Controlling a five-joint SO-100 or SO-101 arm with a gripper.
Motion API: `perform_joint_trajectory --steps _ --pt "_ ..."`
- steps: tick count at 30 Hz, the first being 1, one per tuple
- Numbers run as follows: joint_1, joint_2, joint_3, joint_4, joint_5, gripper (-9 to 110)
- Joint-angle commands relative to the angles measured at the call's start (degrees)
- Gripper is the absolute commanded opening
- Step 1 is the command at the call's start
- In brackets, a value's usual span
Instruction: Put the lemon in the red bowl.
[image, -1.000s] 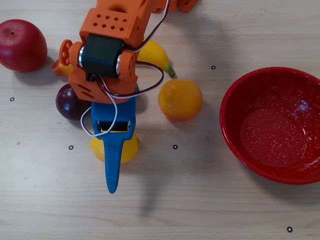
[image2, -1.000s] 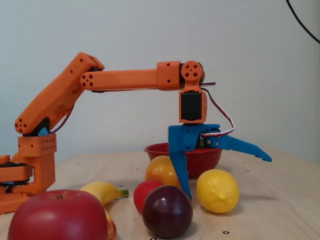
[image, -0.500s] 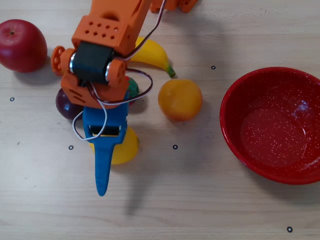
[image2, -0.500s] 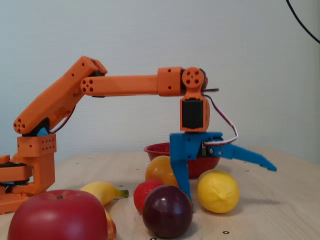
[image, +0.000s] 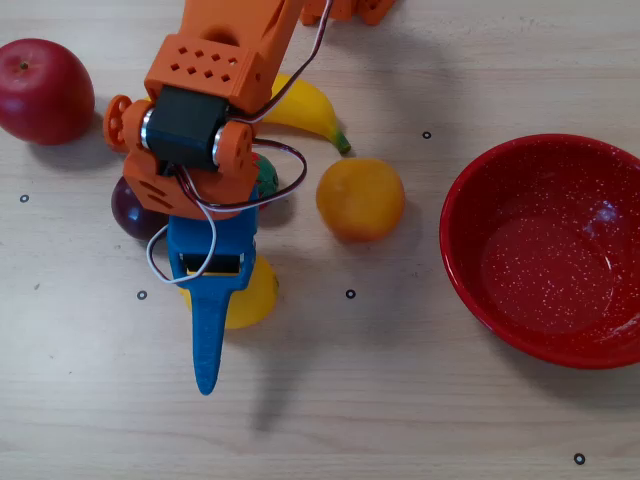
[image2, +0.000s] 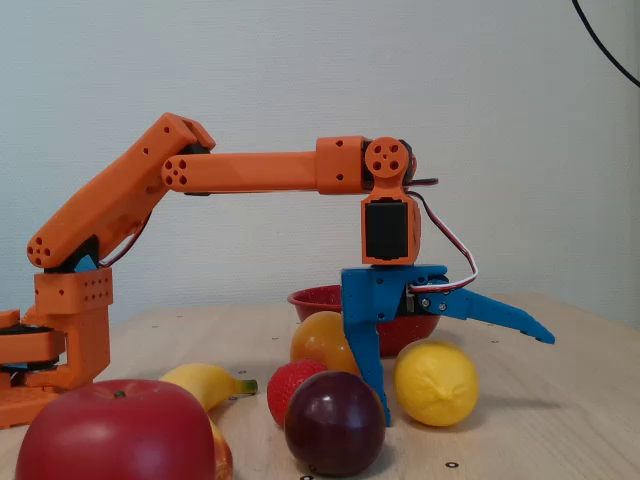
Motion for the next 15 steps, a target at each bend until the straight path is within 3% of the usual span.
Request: perform_joint_trajectory --steps 1,15 --pt "-0.88 2.99 -4.83 -1.05 1.49 67" --pt "-0.53 2.37 -4.66 -1.41 1.41 66"
